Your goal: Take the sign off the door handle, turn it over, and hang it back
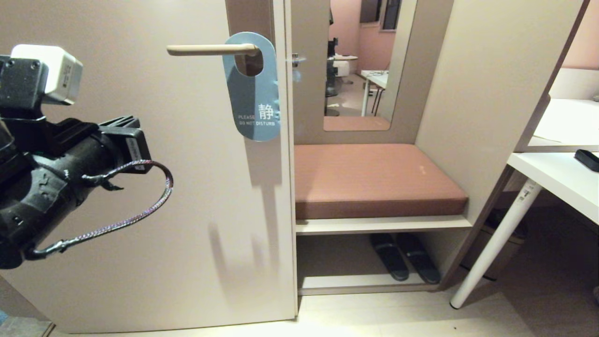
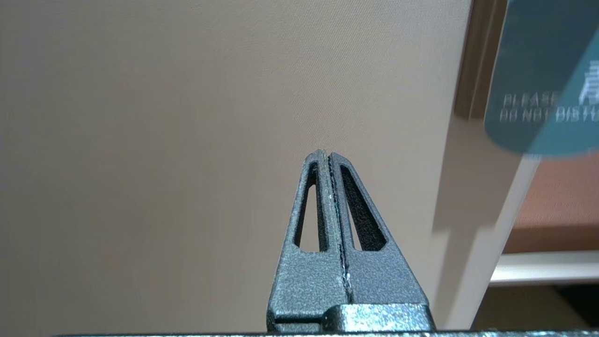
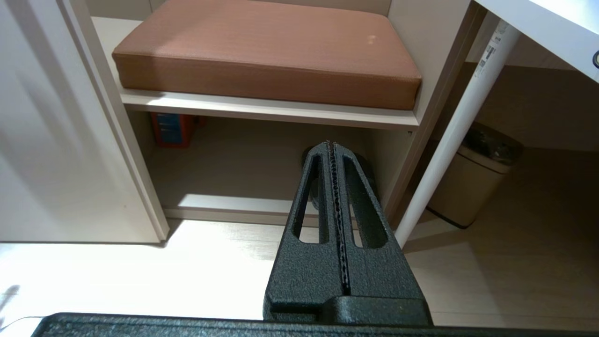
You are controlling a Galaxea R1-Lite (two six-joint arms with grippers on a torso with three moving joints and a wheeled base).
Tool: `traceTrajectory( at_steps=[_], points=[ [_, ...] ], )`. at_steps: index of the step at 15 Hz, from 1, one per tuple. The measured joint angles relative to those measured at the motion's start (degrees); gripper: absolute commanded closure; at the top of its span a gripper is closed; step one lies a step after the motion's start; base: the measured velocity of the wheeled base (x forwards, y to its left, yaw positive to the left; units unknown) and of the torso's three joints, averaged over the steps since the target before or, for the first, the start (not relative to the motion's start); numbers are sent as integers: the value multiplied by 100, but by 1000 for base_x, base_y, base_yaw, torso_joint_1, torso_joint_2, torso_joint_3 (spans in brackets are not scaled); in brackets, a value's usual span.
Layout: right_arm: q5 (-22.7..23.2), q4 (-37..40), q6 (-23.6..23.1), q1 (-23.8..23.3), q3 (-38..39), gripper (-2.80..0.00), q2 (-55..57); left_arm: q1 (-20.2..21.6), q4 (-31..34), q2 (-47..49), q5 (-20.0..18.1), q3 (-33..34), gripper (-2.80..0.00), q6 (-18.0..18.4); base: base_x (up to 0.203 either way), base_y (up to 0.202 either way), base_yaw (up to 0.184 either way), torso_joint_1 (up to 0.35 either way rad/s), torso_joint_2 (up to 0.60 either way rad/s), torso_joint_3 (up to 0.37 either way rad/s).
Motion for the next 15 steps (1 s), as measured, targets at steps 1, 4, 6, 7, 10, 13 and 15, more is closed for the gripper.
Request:
traceTrajectory(
  at_steps=[1,4,6,7,10,13,15],
  points=[
    [0,4,2,0,0,0,0,1,6,-175,2,147,0,43,0,0,0,0,0,0],
    [0,1,0,0,0,0,0,-30,45,-734,-11,625,0,260,0,0,0,0,0,0],
    [0,3,0,0,0,0,0,-44,58,-1153,-4,1068,0,398,0,0,0,0,0,0],
    [0,4,0,0,0,0,0,-49,61,-1370,1,1279,0,469,0,0,0,0,0,0],
    [-1,1,0,0,0,0,0,-82,89,-1970,0,1744,0,816,0,0,0,0,0,0],
    [0,4,0,0,0,0,0,-73,144,-2622,-51,2350,0,1111,0,0,0,0,0,0],
    [-1,4,2,-1,0,0,0,266,149,-3071,-189,2817,0,1201,0,0,0,0,0,0]
  ],
)
